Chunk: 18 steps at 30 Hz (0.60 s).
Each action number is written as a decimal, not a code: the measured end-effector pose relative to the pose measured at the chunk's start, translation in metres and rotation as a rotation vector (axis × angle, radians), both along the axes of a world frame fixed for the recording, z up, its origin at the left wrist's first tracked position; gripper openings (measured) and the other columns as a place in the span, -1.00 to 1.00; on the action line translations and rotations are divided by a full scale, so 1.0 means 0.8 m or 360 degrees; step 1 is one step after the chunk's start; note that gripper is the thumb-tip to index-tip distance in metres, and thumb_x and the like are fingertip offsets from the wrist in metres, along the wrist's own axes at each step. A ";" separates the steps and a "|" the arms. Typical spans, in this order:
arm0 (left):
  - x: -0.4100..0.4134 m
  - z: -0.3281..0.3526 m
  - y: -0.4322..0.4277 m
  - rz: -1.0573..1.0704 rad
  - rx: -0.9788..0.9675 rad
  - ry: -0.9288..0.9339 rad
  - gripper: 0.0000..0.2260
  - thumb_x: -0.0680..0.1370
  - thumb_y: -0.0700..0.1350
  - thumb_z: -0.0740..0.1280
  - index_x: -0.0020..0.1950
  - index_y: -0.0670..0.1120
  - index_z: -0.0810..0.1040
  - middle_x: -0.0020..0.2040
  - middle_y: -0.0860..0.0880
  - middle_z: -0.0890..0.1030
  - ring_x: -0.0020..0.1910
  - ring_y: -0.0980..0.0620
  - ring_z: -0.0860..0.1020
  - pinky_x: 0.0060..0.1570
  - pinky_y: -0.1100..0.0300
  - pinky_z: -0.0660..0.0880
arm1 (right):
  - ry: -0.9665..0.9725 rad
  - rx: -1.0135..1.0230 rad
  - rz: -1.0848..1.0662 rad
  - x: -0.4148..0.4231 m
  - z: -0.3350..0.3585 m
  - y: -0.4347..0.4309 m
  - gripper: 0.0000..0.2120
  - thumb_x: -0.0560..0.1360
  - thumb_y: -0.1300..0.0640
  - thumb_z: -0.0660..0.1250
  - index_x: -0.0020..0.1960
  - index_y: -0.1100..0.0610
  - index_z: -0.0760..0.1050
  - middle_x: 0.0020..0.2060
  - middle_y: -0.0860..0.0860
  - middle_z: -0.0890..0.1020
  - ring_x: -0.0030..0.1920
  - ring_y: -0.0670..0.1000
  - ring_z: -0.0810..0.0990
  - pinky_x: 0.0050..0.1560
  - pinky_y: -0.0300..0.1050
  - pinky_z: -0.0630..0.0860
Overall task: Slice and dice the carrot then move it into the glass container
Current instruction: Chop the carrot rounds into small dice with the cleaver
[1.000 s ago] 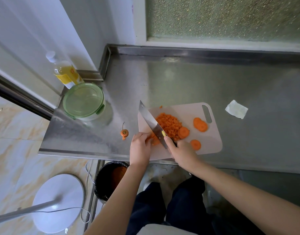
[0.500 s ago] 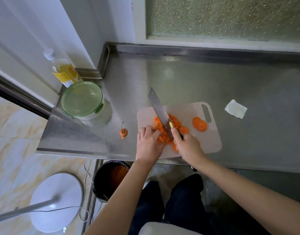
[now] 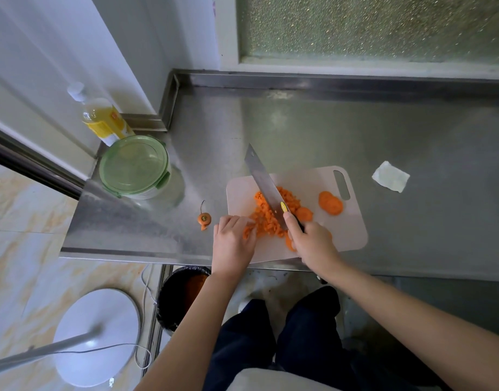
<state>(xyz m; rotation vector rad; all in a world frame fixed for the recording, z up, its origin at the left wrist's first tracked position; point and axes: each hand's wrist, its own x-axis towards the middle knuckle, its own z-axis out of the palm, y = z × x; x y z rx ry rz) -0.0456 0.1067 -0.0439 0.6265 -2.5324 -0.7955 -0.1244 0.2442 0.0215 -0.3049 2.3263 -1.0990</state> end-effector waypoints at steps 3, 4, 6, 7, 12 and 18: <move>0.008 -0.006 -0.002 0.0061 -0.0060 -0.0052 -0.94 0.38 -0.16 0.38 -0.17 -0.10 0.61 -0.18 -0.04 0.55 -0.13 0.00 0.38 -0.12 0.18 0.28 | -0.0007 -0.0006 -0.0003 0.001 -0.002 0.001 -0.48 0.60 -0.14 0.11 -0.40 0.18 0.36 -0.55 -0.01 0.38 -0.53 -0.06 0.35 -0.39 -0.13 0.34; 0.011 -0.006 -0.002 0.0095 -0.0068 -0.0076 -0.93 0.39 -0.14 0.36 -0.16 -0.10 0.61 -0.16 -0.05 0.54 -0.13 -0.02 0.39 -0.11 0.18 0.28 | -0.0014 -0.0009 -0.0005 0.002 -0.002 0.001 -0.48 0.60 -0.14 0.12 -0.40 0.18 0.35 -0.56 -0.01 0.37 -0.55 -0.08 0.34 -0.39 -0.12 0.33; 0.013 -0.003 -0.001 0.0136 -0.0070 -0.0127 -0.85 0.40 -0.07 0.29 -0.13 -0.09 0.61 -0.13 -0.06 0.53 -0.12 -0.08 0.45 -0.08 0.18 0.26 | -0.0037 -0.0033 -0.0021 0.002 -0.004 0.002 -0.48 0.60 -0.13 0.13 -0.43 0.16 0.33 -0.58 -0.03 0.35 -0.60 -0.11 0.32 -0.41 -0.11 0.30; 0.012 0.000 0.000 0.0139 -0.0056 -0.0148 -0.80 0.39 -0.05 0.26 -0.10 -0.08 0.60 -0.10 -0.06 0.53 -0.10 -0.10 0.46 -0.07 0.19 0.24 | -0.0047 -0.0049 -0.0027 0.003 -0.006 0.002 -0.48 0.60 -0.13 0.13 -0.44 0.15 0.32 -0.61 -0.06 0.33 -0.61 -0.11 0.32 -0.42 -0.11 0.28; 0.007 0.006 0.001 0.0052 0.0162 -0.0364 -0.59 0.39 -0.05 0.45 0.22 -0.10 0.53 0.13 -0.05 0.54 0.13 -0.06 0.45 0.08 0.16 0.31 | -0.0061 -0.0084 -0.0038 0.004 -0.014 0.004 -0.49 0.59 -0.12 0.15 -0.46 0.10 0.31 -0.68 -0.09 0.35 -0.61 -0.13 0.35 -0.44 -0.19 0.24; -0.001 0.008 -0.001 0.0048 0.0524 -0.0326 -0.65 0.44 -0.17 0.44 0.22 -0.14 0.54 0.10 -0.07 0.51 0.14 -0.05 0.46 0.09 0.30 0.34 | -0.0128 -0.0046 0.0065 0.007 -0.020 0.002 -0.48 0.58 -0.17 0.13 -0.43 0.15 0.30 -0.58 -0.03 0.33 -0.60 -0.13 0.30 -0.44 -0.17 0.21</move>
